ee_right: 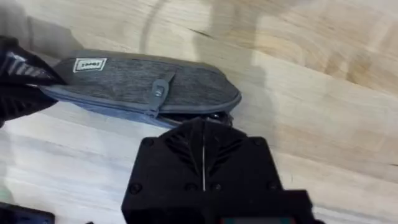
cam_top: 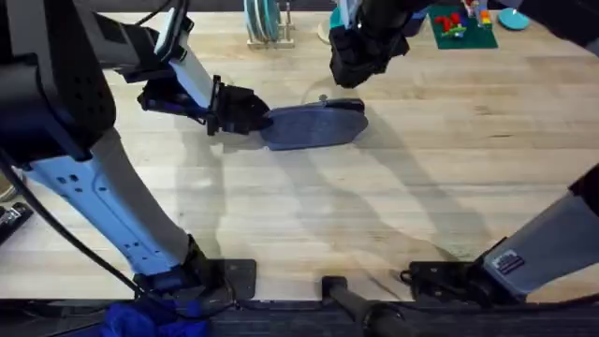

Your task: Unzip the bag, pick up the pens from the table one at a time and place them inside, then zip the bag closed.

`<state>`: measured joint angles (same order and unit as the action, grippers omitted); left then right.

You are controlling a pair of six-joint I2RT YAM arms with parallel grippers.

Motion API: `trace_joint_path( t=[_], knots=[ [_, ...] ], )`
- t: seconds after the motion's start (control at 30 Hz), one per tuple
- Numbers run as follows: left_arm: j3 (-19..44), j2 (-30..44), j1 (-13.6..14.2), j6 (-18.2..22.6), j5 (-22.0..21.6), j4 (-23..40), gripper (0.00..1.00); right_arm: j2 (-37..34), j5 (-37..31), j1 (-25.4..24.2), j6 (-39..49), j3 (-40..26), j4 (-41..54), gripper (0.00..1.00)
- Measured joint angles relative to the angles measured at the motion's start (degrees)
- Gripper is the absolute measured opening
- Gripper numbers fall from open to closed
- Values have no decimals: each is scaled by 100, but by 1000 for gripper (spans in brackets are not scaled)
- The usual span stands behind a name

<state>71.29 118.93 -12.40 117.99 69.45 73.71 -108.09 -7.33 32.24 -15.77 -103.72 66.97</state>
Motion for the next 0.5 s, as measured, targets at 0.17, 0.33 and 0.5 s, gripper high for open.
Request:
trace_joint_path(
  t=[0.17, 0.33, 0.5],
  knots=[
    [0, 0, 0, 0, 0, 0, 41, 42, 0, -75, 0, 89, -49, 35],
    [0, 0, 0, 0, 0, 0, 40, 357, 4, -187, 2, 510, -266, 34],
    [0, 0, 0, 0, 0, 0, 40, 590, 4, -249, 2, 753, -318, 34]
  ],
)
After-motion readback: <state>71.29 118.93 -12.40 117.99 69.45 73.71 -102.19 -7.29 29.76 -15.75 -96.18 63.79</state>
